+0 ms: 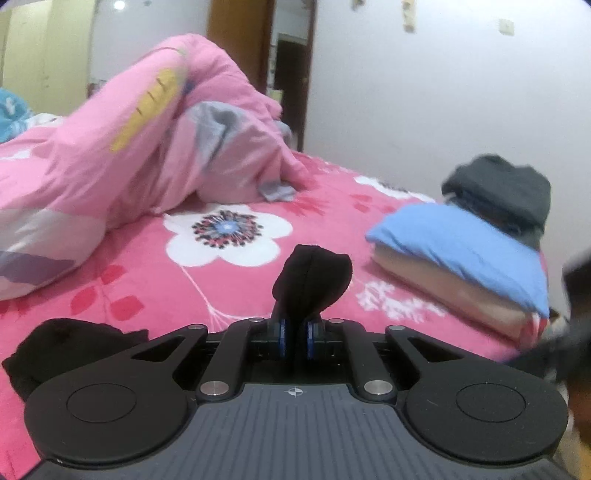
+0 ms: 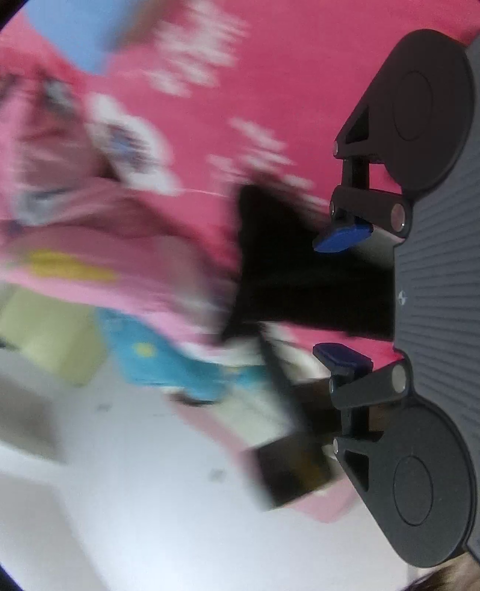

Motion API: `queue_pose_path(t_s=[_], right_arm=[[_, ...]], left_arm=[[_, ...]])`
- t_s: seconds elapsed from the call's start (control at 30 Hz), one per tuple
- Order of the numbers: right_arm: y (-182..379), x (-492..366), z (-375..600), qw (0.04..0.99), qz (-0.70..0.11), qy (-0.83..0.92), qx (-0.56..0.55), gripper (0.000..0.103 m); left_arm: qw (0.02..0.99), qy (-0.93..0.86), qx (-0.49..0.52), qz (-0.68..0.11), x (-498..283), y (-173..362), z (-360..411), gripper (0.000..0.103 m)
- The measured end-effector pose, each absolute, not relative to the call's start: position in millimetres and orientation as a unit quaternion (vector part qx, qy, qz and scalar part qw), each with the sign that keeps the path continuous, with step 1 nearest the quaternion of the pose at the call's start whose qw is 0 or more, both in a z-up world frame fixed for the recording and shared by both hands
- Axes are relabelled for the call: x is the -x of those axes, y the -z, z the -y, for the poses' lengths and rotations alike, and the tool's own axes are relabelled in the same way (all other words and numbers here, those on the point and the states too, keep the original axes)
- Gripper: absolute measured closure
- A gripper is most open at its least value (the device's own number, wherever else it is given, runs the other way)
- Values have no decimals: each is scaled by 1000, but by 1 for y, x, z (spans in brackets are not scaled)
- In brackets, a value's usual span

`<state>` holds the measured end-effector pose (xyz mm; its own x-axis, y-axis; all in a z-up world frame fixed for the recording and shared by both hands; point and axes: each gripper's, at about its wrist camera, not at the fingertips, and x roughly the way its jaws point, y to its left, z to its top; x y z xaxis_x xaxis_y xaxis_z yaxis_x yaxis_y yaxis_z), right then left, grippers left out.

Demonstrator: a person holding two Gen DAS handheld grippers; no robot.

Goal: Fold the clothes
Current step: 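Raise the black T-shirt high and shake it out with both grippers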

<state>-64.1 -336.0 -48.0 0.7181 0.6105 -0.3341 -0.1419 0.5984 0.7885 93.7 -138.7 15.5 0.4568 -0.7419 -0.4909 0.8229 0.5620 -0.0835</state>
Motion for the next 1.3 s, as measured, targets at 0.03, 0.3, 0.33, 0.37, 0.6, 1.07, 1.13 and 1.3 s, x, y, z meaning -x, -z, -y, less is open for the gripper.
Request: queue_pose_path(t_s=[0.03, 0.3, 0.33, 0.37, 0.6, 1.07, 1.13, 1.3], right_arm=[[55, 62, 322, 831, -321, -237, -387, 43], [87, 48, 237, 785, -428, -264, -362, 47], [92, 48, 230, 784, -441, -256, -353, 53], [98, 49, 226, 782, -447, -248, -356, 65], [72, 66, 262, 841, -379, -161, -351, 97], [-170, 116, 281, 998, 10, -38, -54, 98], [-193, 132, 268, 998, 60, -28, -13, 98], [-229, 168, 253, 988, 150, -14, 32, 98]], left_arm=[[852, 457, -79, -242, -93, -18, 138, 95], [875, 430, -70, -210, -81, -32, 134, 95], [878, 426, -63, -207, -80, -35, 132, 95], [881, 423, -56, -204, -79, -37, 129, 95], [915, 374, -3, -154, -69, -65, 92, 96], [959, 246, 98, 100, 19, -192, 6, 96], [955, 246, 109, 122, 34, -207, 1, 96], [945, 252, 128, 164, 66, -236, -6, 96]])
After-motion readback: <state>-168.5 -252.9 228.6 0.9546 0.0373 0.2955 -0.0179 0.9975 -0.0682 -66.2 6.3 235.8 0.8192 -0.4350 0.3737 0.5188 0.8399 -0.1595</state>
